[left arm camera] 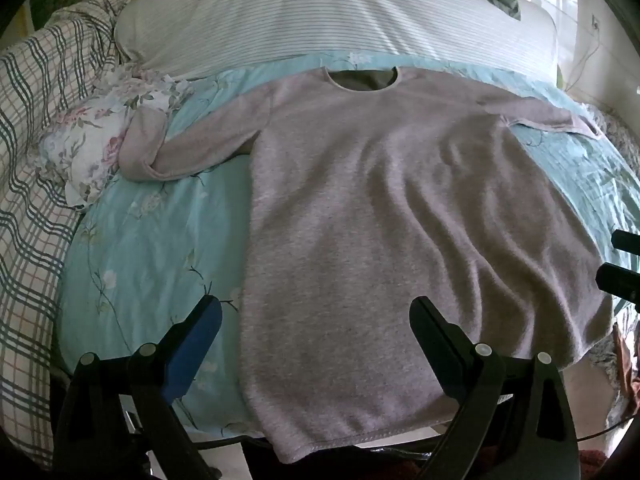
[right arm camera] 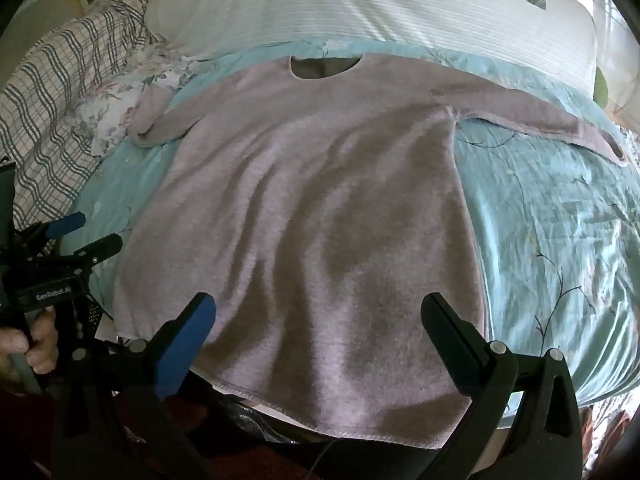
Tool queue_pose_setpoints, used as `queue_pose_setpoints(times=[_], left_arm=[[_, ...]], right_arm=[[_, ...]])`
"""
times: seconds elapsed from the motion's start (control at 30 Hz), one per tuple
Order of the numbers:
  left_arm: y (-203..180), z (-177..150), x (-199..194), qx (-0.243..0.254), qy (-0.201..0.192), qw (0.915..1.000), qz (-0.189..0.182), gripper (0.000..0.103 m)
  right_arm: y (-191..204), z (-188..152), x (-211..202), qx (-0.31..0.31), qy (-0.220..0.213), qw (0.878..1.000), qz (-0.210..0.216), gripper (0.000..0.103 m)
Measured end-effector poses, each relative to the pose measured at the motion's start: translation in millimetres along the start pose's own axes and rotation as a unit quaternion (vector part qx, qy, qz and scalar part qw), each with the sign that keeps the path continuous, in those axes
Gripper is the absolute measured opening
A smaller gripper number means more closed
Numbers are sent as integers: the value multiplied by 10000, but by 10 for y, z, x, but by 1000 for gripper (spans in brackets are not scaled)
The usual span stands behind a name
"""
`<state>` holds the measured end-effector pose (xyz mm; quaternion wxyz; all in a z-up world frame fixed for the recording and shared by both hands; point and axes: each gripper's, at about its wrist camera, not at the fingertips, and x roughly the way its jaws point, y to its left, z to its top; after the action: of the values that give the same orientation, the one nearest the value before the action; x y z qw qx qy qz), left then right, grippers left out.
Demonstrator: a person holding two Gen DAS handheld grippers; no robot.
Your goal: Fold small clothes
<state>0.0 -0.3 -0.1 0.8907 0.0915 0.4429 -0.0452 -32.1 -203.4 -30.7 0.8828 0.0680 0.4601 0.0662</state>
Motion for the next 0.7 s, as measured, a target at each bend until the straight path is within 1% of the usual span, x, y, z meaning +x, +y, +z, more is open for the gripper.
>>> queue_pose_setpoints(times=[0.3,0.53,0.6,0.7], left_arm=[[4,8,-9,11,14,10000,9,96],[9,2,-11,1,-5,10000,-10,96],[7,3,-10,-1,0,10000,-4,96],[-25,21,46,1,0,10000,12,96]], right_arm=[[16,10,-6,-1,-1,10000,15,102],[-54,-11,13,6,3,10000,7,102],[34,37,19,11,8,10000,10,102],[20,25,20,3,-3,10000,9,102]])
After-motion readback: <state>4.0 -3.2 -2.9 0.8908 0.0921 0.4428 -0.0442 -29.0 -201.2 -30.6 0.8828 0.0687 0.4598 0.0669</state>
